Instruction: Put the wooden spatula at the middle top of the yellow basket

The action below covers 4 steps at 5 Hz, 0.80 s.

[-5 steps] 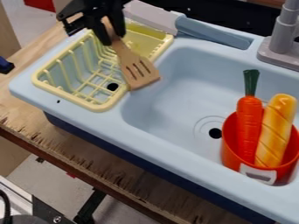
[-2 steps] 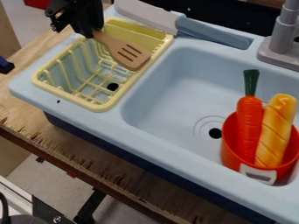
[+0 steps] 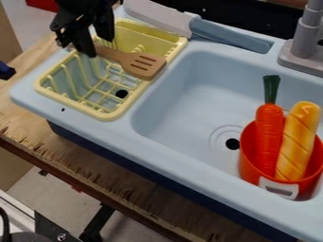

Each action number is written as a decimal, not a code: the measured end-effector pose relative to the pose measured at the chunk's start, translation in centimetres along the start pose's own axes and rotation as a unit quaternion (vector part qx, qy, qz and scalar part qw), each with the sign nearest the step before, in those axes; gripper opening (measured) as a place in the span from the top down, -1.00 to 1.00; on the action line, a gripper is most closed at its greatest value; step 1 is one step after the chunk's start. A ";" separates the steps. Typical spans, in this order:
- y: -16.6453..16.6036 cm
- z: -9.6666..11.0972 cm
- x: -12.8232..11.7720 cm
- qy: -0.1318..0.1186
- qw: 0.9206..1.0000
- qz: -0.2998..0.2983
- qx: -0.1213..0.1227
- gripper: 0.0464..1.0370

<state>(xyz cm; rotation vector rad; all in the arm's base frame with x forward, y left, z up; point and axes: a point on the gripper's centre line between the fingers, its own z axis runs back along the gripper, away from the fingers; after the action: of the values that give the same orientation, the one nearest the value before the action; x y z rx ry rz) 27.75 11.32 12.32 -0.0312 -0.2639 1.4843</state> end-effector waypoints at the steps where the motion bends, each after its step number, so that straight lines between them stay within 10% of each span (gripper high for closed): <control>1: 0.2 -0.4 -0.3 0.007 1.000 -0.007 -0.001 -0.87; 4: -0.4 1.5 -0.8 -0.016 0.998 -0.052 -0.027 -0.92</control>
<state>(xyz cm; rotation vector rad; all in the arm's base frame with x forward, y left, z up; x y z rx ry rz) 27.80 10.32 13.69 -0.0361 -0.3259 1.3752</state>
